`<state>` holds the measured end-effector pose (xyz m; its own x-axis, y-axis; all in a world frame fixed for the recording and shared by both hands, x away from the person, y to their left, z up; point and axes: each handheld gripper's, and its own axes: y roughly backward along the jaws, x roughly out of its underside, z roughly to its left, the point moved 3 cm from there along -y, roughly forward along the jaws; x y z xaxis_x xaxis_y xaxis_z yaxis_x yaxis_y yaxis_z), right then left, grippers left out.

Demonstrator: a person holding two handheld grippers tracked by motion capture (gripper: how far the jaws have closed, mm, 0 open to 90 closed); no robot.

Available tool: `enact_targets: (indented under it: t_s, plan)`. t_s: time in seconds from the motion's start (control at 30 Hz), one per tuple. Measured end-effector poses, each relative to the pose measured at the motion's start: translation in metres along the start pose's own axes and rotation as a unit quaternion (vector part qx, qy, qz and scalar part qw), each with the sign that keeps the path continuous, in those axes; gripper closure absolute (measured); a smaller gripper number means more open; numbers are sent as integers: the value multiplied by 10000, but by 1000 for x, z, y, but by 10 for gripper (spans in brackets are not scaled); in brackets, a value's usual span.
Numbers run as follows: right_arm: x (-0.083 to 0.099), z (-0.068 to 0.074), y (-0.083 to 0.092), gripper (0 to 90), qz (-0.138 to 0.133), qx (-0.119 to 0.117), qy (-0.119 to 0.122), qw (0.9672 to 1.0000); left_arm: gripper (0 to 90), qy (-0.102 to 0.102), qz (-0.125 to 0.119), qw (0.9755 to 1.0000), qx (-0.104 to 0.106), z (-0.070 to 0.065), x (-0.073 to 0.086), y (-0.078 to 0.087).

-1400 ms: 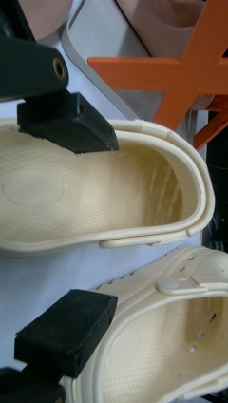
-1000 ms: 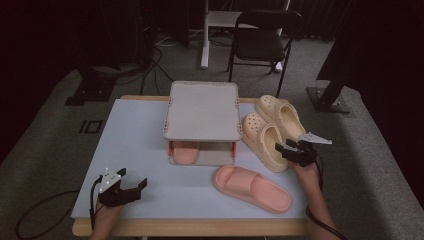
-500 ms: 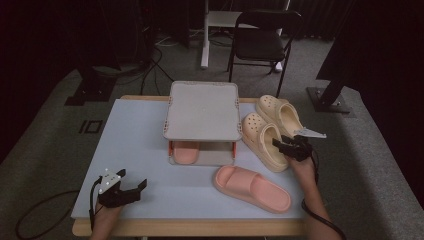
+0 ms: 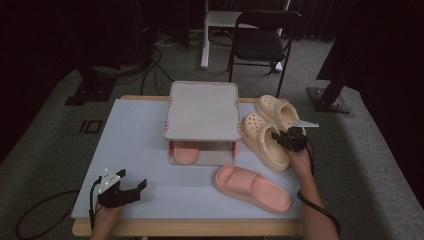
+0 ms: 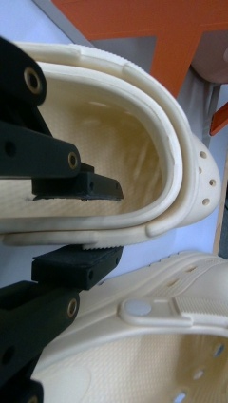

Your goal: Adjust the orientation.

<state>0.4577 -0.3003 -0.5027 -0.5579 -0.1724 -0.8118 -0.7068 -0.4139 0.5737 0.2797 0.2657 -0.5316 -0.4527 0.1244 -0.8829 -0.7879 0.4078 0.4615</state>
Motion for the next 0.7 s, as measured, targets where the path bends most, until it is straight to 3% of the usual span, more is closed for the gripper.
enact_targets:
  t_s: [0.43,0.7]
  plan:
    - [-1,-4,-2,771,77,65,-12,9999,79,68,-16,10000,-17,2,1,1]
    - [-2,-1,7,776,-109,-69,-115,9999,79,78,-20,10000,-6,2,1,2]
